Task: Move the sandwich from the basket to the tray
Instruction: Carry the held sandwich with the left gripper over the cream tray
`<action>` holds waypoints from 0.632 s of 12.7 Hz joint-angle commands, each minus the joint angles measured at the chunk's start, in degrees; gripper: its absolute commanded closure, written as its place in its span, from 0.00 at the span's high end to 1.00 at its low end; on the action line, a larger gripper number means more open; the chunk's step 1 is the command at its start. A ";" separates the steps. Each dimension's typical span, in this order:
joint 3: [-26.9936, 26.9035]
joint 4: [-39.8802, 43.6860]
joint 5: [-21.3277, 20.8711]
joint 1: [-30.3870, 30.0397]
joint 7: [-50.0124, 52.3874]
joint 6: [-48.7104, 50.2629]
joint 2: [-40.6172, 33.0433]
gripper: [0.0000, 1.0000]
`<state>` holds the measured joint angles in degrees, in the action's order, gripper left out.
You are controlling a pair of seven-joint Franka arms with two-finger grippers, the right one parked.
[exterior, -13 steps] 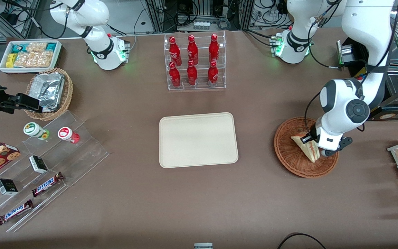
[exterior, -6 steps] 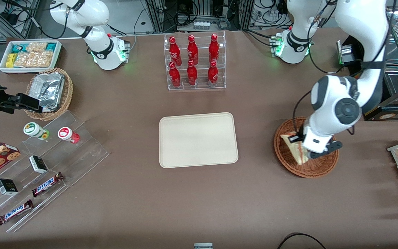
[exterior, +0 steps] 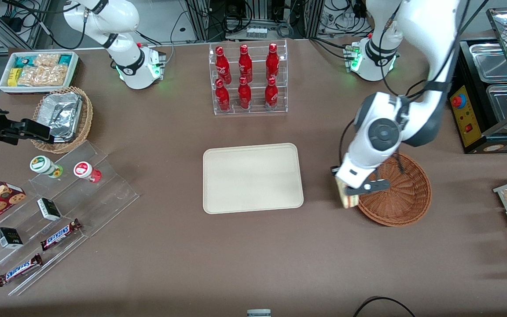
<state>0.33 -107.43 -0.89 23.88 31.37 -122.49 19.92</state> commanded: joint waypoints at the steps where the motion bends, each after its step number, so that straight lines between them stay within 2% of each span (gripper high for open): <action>1: -0.68 9.67 -0.44 4.76 0.71 4.09 6.69 0.00; 4: -0.59 18.02 -0.34 10.03 6.58 6.03 12.66 0.00; 8: -0.59 25.42 4.74 14.52 8.61 6.03 18.30 0.00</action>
<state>0.48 -87.51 2.03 36.73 38.79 -118.55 35.04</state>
